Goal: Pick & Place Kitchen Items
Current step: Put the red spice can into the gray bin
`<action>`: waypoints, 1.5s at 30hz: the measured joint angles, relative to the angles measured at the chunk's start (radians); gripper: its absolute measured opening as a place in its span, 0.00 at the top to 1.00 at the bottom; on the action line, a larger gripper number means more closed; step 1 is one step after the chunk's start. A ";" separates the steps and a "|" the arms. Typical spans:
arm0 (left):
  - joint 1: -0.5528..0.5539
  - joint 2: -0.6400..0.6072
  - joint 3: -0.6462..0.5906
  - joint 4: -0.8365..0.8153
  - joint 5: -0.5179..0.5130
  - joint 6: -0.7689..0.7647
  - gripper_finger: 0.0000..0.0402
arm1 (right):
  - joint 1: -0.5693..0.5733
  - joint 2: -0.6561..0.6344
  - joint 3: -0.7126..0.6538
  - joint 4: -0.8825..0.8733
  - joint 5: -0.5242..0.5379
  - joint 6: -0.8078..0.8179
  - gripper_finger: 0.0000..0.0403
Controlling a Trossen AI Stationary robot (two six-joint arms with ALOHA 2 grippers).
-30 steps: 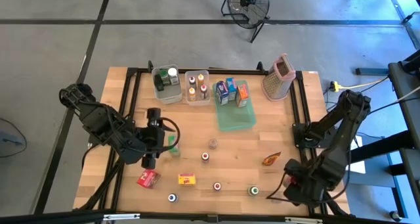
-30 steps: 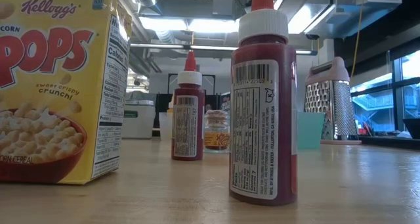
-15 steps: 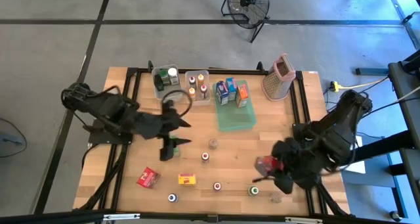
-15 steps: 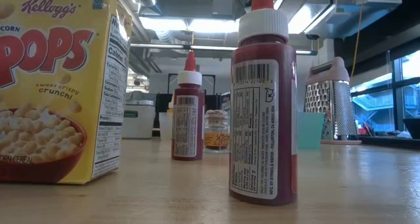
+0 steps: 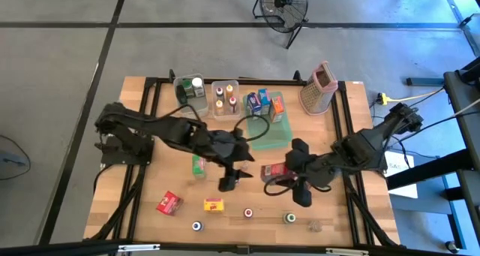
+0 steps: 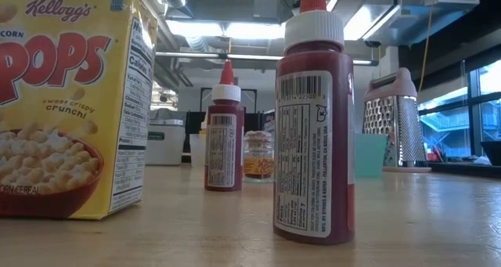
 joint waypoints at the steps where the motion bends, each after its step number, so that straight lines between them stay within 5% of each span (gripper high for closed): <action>1: 0.004 0.008 0.000 0.017 0.012 0.000 0.42 | -0.008 0.006 0.000 -0.001 -0.013 -0.011 0.49; 12: 0.022 0.034 0.000 0.067 0.093 -0.103 0.42 | -0.037 0.050 0.000 -0.001 -0.047 -0.069 0.49; 25: 0.033 0.072 0.000 0.138 0.064 -0.097 0.41 | -0.062 0.051 -0.001 0.003 -0.067 -0.100 0.49; 45: 0.031 0.112 -0.002 0.138 0.077 -0.053 0.28 | -0.070 0.051 -0.001 -0.002 -0.071 -0.125 0.49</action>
